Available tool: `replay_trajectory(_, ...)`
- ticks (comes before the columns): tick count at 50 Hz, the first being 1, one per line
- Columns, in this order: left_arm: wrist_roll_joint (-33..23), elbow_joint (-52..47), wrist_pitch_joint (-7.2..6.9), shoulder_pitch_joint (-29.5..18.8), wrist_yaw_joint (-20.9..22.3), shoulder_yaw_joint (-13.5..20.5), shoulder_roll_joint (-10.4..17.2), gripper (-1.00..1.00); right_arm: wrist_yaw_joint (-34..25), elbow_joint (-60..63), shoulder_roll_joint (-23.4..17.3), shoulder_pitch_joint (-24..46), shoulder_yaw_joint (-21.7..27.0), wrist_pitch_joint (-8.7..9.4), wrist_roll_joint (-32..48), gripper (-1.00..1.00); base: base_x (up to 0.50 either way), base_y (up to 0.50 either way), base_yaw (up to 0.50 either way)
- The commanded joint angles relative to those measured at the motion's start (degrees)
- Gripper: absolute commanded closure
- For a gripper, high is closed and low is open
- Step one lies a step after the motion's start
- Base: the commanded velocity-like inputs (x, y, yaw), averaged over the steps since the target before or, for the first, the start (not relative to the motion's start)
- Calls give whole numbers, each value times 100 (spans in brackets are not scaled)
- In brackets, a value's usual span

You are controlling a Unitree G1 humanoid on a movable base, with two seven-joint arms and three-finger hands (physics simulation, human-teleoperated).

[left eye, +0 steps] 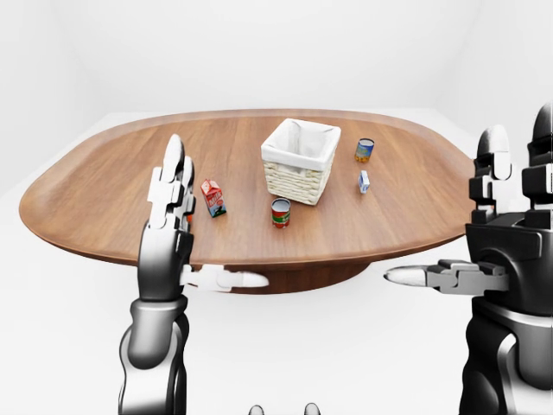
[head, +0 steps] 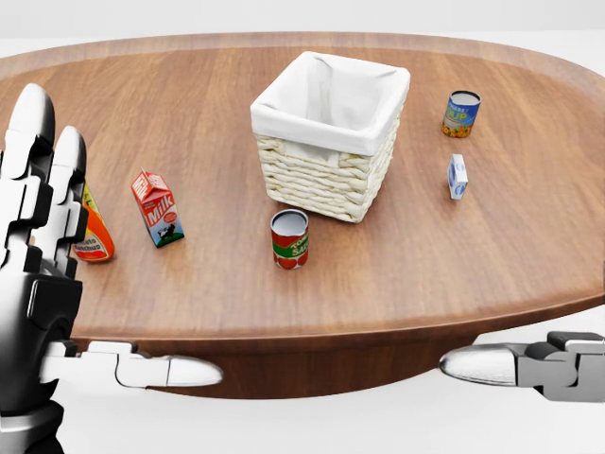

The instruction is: Pick the milk and place it in the basket.

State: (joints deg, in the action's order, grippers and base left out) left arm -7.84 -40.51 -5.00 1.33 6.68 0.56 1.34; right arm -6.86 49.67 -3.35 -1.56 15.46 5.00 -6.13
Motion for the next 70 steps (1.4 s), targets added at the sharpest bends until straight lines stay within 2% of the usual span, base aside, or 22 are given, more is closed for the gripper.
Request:
replay_trajectory(1, -27, -72, 0, -17, 31, -39, -11, -100, -52, 259, -20, 40, 126, 0, -277, -100, 0, 0, 0)
replay_trajectory(18, -48, -43, 0, 57, 37, -151, -26, -100, -3, 370, -15, 31, 181, 0, -492, -100, 24, 0, 0)
replay_trajectory(40, -230, -193, 0, 155, 50, -343, -35, -100, -48, 424, 14, -50, 56, 0, -342, -100, 16, 0, 0)
replay_trajectory(70, -119, -87, 0, 189, 56, -290, -53, -100, -83, 435, 32, -79, 35, 0, -328, -100, 16, 0, 0)
